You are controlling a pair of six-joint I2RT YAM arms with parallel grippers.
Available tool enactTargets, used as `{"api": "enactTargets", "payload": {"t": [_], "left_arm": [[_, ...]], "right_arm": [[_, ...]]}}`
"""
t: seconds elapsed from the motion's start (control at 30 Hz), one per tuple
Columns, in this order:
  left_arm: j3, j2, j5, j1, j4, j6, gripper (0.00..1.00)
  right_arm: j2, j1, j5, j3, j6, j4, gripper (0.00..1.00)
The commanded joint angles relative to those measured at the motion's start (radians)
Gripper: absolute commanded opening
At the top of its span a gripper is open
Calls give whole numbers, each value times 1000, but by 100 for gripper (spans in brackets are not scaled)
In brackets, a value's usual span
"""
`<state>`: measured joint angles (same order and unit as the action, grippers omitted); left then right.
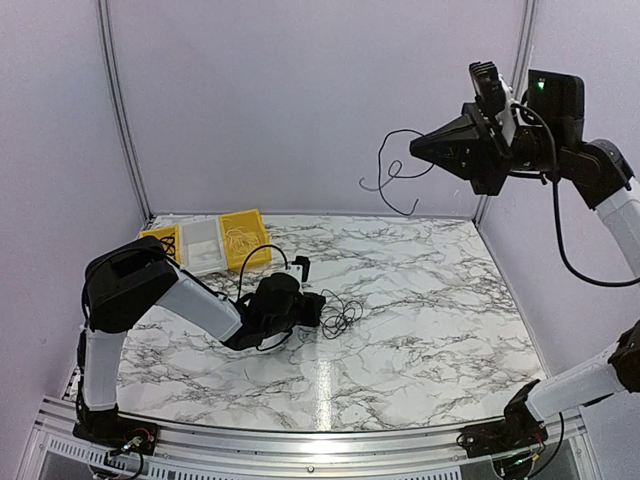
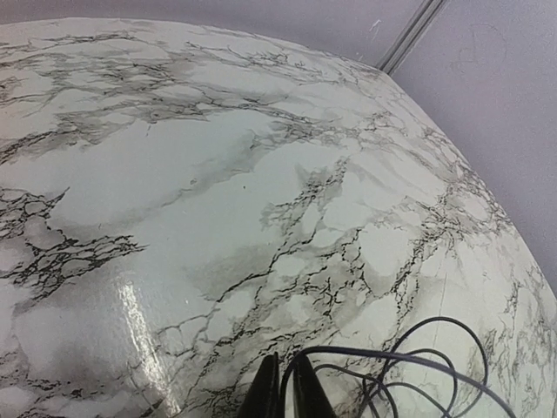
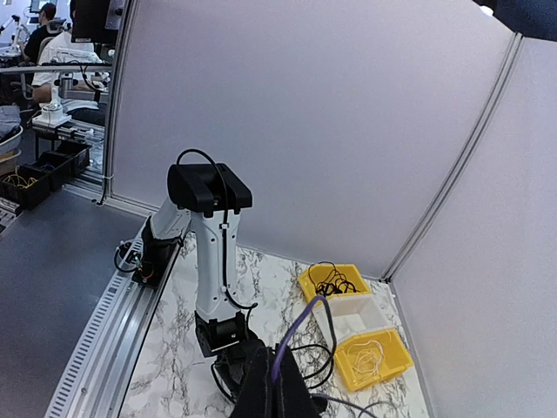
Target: Untangle the cables
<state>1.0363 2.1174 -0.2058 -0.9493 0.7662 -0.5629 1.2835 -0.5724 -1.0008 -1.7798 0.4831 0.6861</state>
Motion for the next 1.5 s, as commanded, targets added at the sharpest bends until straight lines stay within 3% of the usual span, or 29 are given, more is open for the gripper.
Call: {"api": "enactTargets", "payload": {"t": [0.0, 0.3, 0.47, 0.7, 1.2, 1.47], "left_arm": [[-39, -80, 41, 3, 42, 21, 15], [-184, -351, 160, 3, 50, 30, 37], [-267, -519, 188, 1, 42, 44, 44], [-292, -651, 285, -9, -35, 223, 53], [-87, -594, 428, -41, -314, 463, 55], [-17, -558, 494, -46, -378, 501, 46]], "right_arm": [[17, 21, 54, 98, -41, -35, 0], [-25, 27, 204, 413, 38, -151, 0], [-31, 27, 245, 554, 91, -181, 0], [-7, 13, 225, 642, 113, -192, 0], [54, -95, 219, 642, 156, -148, 0], [89, -115, 212, 611, 161, -128, 0]]}}
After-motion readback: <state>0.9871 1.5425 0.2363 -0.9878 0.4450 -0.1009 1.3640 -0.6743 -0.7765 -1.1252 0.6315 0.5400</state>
